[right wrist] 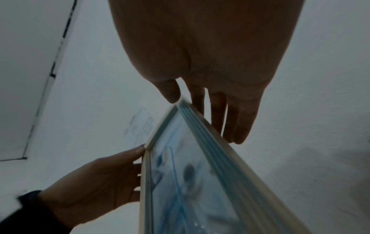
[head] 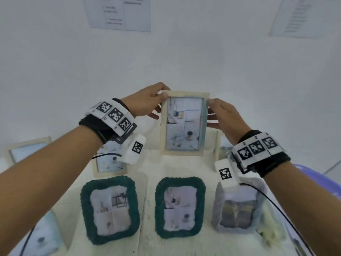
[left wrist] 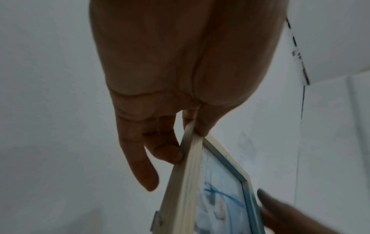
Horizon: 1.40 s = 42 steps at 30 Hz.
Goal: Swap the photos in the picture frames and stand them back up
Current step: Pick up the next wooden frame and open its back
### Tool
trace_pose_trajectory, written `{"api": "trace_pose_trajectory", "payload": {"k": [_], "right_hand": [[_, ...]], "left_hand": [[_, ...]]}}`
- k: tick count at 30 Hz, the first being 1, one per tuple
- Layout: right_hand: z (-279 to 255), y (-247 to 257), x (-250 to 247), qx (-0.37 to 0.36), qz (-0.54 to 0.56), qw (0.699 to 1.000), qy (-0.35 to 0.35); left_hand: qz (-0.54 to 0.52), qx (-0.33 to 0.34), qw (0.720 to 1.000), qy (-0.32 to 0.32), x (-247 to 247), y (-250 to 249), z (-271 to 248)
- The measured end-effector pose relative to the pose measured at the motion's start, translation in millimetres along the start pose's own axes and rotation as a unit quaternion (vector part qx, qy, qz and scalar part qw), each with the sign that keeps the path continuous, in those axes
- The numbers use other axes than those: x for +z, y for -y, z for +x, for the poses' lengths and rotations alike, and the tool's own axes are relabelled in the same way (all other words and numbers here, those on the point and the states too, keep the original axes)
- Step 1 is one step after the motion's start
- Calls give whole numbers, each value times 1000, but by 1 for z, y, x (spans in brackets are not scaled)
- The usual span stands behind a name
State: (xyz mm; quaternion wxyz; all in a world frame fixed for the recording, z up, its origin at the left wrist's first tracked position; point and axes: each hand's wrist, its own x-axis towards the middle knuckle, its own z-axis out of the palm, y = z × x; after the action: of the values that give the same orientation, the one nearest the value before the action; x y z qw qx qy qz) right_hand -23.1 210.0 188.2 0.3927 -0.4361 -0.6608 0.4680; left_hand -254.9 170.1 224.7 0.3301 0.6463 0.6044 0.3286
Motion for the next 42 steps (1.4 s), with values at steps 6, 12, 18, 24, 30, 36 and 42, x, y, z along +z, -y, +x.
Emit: {"api": "trace_pose_trajectory", "payload": {"k": [6, 12, 18, 24, 30, 36, 42], "right_hand": [[-84, -39, -35, 8, 166, 986, 26], [-170, -96, -48, 62, 267, 962, -6], [-240, -145, -52, 130, 359, 923, 37], [-282, -159, -55, 137, 305, 942, 29], [-306, -162, -53, 158, 256, 952, 51], [-313, -178, -45, 192, 225, 955, 9], [-320, -189, -40, 220, 176, 959, 39]], "left_hand": [[-52, 15, 998, 25, 53, -50, -57], [-63, -34, 996, 61, 128, -47, -108], [-37, -77, 996, 17, 198, -19, -162], [-121, -111, 986, 9, 283, -5, -218], [-230, -157, 960, -2, 326, -1, -231], [-313, -185, 931, -38, 334, 15, -233], [-423, -163, 890, -56, 343, 24, -238]]}}
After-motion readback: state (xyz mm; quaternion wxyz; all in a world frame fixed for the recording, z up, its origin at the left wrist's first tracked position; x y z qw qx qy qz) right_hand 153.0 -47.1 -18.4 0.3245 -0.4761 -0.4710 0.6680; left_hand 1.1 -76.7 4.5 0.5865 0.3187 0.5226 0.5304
